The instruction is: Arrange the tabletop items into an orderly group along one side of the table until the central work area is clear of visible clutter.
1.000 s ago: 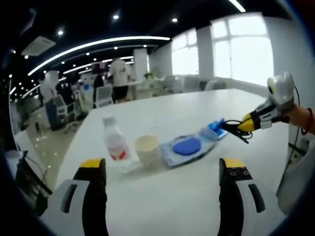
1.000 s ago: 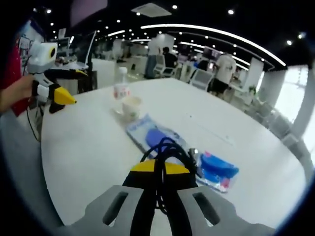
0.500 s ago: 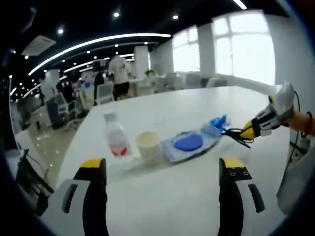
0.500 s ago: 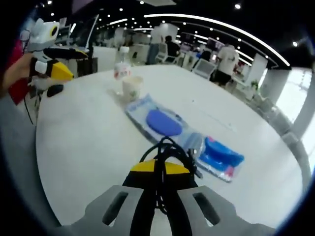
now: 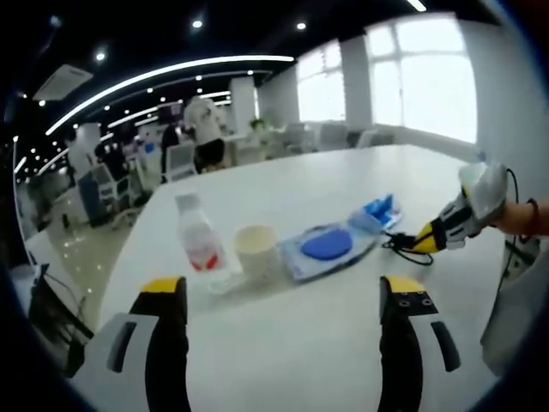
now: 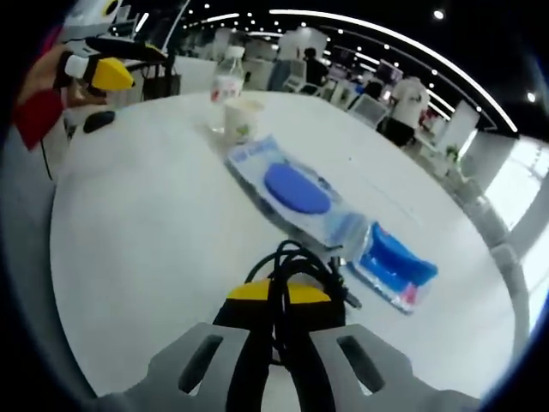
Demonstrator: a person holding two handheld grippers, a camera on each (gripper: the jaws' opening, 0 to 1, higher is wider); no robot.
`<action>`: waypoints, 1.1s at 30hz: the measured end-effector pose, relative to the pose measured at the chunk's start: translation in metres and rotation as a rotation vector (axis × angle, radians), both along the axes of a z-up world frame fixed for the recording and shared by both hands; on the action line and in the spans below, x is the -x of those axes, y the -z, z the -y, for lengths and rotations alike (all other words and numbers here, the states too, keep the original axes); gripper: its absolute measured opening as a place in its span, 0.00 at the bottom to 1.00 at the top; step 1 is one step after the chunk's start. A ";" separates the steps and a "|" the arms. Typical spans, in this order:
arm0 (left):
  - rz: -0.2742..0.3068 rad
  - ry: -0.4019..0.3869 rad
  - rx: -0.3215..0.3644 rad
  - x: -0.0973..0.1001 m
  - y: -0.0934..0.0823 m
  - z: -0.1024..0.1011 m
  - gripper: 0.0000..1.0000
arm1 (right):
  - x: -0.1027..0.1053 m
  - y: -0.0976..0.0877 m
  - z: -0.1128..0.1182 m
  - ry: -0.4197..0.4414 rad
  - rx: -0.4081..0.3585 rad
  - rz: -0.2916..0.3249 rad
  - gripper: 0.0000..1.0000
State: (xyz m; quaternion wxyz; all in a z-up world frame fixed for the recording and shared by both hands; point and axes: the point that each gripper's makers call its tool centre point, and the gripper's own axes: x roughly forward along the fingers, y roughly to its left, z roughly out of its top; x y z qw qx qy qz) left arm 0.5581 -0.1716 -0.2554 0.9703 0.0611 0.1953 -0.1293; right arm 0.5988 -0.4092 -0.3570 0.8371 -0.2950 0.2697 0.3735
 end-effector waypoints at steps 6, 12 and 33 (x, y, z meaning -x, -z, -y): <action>-0.001 0.003 0.001 0.000 0.000 0.000 0.89 | 0.008 0.018 -0.003 0.010 -0.007 -0.086 0.06; -0.011 -0.008 0.008 0.000 0.001 -0.002 0.89 | 0.002 0.016 0.002 0.083 -0.053 -0.106 0.19; -0.015 0.011 0.009 0.001 0.002 0.004 0.91 | -0.038 -0.053 0.028 0.226 -0.303 0.020 0.69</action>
